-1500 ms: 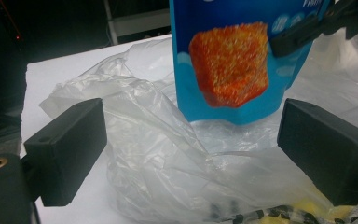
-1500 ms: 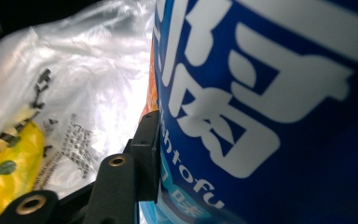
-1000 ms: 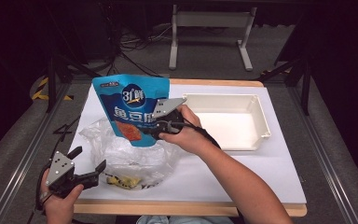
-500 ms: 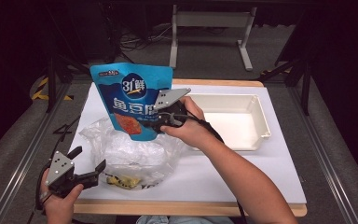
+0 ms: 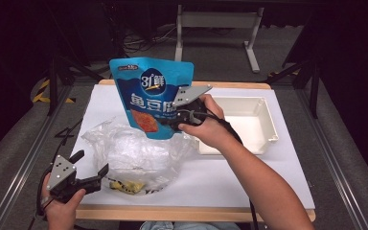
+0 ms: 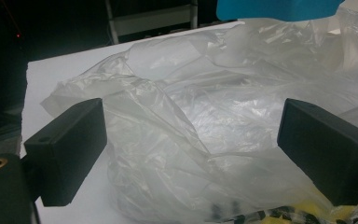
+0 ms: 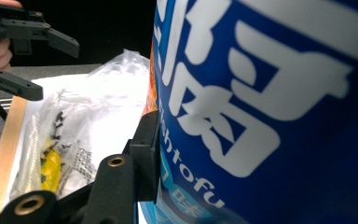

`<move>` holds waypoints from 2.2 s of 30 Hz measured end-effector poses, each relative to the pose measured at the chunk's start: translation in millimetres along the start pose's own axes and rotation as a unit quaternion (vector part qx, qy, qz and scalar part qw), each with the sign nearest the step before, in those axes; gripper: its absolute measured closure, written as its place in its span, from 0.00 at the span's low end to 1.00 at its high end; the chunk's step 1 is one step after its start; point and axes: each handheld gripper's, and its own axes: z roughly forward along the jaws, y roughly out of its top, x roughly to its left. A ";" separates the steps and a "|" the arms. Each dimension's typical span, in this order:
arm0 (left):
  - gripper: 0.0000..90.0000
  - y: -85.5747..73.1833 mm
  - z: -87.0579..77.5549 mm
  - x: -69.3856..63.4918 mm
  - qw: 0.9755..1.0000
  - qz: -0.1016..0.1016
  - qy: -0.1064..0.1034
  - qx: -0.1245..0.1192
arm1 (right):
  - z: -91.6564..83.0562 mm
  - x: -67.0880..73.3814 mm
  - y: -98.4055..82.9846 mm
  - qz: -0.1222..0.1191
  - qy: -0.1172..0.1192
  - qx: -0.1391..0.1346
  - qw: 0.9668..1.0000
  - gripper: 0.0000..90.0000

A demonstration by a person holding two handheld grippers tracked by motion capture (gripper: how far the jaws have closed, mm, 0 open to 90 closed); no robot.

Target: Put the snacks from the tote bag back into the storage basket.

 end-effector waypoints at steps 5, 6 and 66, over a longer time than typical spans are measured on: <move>0.10 -0.1 0.6 -0.5 1.000 0.000 -0.001 0.001 | -14.3 -8.5 -4.6 0.005 -0.012 0.002 1.000 0.63; 0.10 -0.1 0.5 -0.6 1.000 0.000 0.000 0.001 | -17.1 -10.2 -5.4 0.007 -0.014 0.001 1.000 0.63; 0.10 0.2 0.9 -1.9 1.000 0.000 0.002 0.002 | -105.6 -109.6 -96.1 0.089 -0.145 0.032 0.985 0.62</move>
